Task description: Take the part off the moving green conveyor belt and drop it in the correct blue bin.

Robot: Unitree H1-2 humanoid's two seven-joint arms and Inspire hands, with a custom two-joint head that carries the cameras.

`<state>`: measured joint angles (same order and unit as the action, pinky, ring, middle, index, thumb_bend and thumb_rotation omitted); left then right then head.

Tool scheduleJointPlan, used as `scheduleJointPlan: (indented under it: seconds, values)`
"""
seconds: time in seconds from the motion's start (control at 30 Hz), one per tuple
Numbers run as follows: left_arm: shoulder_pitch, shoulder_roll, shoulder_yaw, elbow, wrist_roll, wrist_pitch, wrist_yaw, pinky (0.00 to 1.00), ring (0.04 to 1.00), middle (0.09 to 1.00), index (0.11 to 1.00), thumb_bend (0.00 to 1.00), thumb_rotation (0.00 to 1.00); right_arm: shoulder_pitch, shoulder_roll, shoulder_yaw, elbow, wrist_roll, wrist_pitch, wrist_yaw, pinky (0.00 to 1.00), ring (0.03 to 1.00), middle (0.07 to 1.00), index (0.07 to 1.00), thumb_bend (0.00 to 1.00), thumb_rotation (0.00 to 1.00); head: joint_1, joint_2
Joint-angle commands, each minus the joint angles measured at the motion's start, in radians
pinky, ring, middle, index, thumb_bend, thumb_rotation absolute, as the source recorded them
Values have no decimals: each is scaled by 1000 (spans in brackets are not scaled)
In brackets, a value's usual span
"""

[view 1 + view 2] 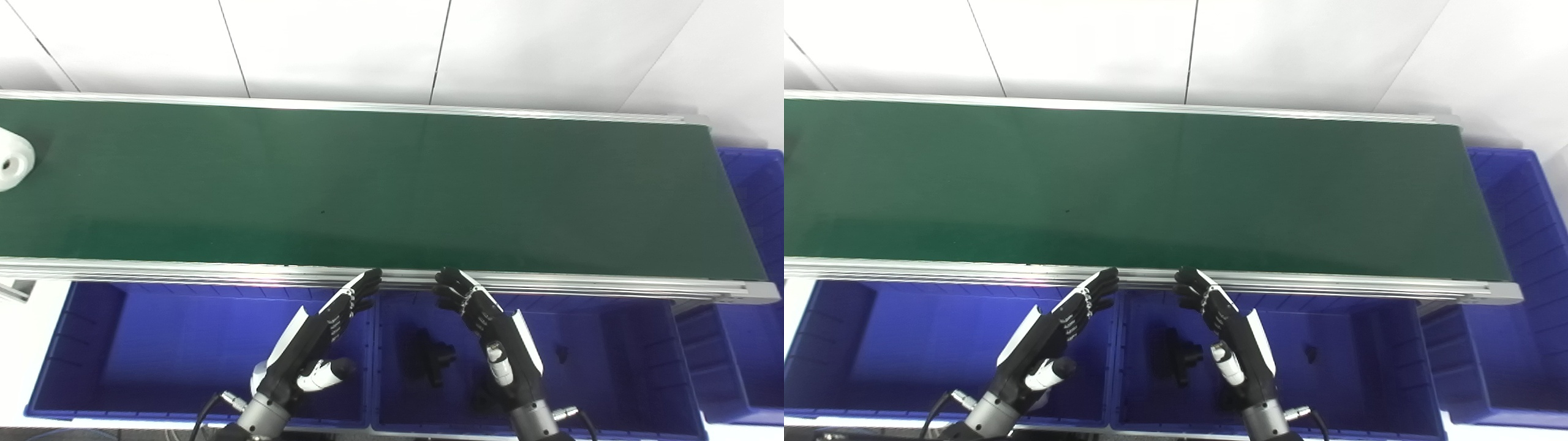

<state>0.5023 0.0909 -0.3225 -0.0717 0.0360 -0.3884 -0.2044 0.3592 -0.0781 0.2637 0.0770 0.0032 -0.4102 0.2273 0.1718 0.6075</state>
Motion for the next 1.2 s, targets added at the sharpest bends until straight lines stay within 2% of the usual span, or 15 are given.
scheduleJointPlan:
  seconds: [0.0,1.17]
  values:
    - [-3,2,-5,-11,4,-24,-4,919,950,951,926,912,842,-7,5,1,-15,2,-59,2,784,824,853,860,1000,977,1,-1]
    - [-3,2,-4,-8,7,-29,-1,920,948,948,923,912,843,-8,3,4,-14,2,-60,2,771,824,854,860,1000,972,0,-4]
